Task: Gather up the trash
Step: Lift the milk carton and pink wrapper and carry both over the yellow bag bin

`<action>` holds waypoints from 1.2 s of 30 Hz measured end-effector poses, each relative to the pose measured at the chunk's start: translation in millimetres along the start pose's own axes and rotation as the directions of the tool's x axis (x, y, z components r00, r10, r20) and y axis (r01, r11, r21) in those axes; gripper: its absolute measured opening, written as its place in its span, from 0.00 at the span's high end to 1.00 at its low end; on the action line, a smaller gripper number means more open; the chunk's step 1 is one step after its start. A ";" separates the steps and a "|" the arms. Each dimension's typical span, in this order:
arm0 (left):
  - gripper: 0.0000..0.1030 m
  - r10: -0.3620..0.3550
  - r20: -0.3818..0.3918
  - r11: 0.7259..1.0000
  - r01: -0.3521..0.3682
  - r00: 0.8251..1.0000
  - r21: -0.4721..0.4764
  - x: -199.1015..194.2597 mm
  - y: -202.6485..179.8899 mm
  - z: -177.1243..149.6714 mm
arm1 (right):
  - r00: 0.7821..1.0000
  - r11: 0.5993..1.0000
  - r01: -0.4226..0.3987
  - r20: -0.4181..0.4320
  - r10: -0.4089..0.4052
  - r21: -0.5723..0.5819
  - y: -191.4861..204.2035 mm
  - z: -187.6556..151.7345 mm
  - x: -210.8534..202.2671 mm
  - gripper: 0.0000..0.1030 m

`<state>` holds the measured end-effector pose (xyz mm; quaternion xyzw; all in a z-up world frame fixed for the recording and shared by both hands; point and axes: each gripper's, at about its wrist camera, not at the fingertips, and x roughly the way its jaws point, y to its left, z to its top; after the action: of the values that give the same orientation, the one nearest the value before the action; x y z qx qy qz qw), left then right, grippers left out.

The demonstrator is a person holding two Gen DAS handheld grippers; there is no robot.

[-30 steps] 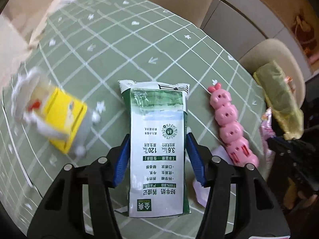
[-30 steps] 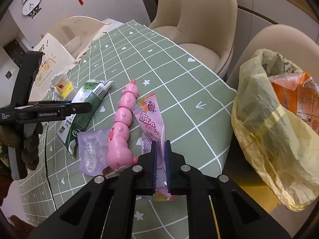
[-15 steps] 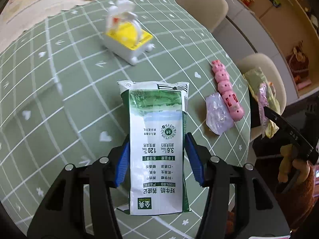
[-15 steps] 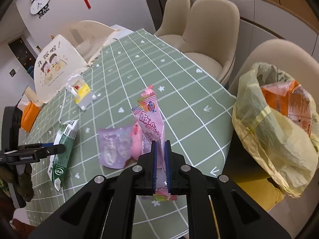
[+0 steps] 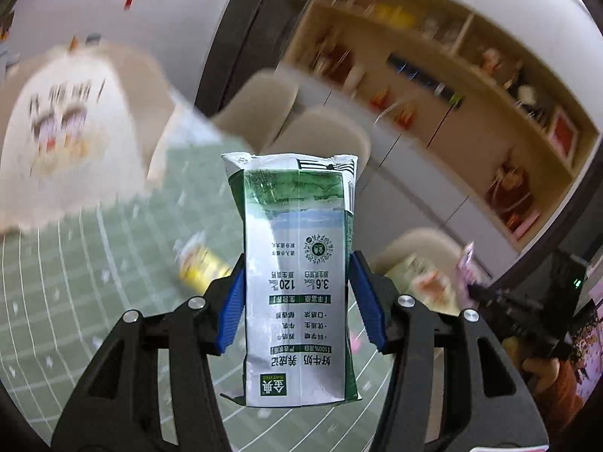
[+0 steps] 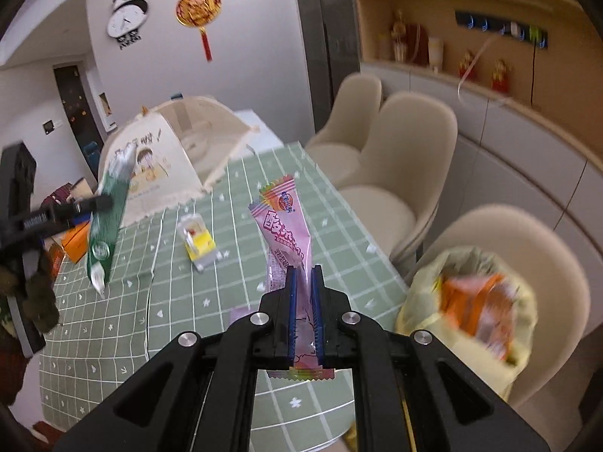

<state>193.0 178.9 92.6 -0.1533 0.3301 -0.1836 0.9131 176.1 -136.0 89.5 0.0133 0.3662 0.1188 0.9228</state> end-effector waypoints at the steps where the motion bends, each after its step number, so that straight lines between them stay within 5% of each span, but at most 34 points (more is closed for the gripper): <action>1: 0.51 -0.001 0.020 1.000 0.000 1.000 0.011 -4.4 -8.0 6.1 | 1.000 1.000 -0.002 0.016 0.002 -0.013 -5.5 4.8 -8.5 0.91; 9: 0.51 -0.024 0.097 0.999 0.019 0.995 0.050 2.1 -98.5 25.9 | 0.998 1.000 0.007 0.062 -0.005 -0.023 -73.3 12.3 -47.0 0.91; 21: 0.51 -0.163 -0.046 0.976 0.168 0.986 0.138 145.9 -259.7 -37.3 | 0.989 0.987 0.095 0.098 -0.108 0.128 -236.1 -19.2 -77.0 0.91; 29: 0.51 -0.199 -0.086 0.970 0.208 0.976 0.126 255.7 -301.7 -73.0 | 0.984 0.963 0.169 0.026 -0.179 0.211 -303.8 -48.6 -63.9 0.91; 36: 0.51 -0.155 -0.209 0.985 0.166 0.966 0.039 320.4 -289.9 -108.5 | 0.981 0.951 0.185 0.006 -0.192 0.248 -344.3 -63.3 -54.1 0.91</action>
<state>282.6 -234.9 -45.9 -0.1342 0.4036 -0.2811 0.8603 167.1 -486.9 41.2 0.0945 0.3640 -0.0163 0.9265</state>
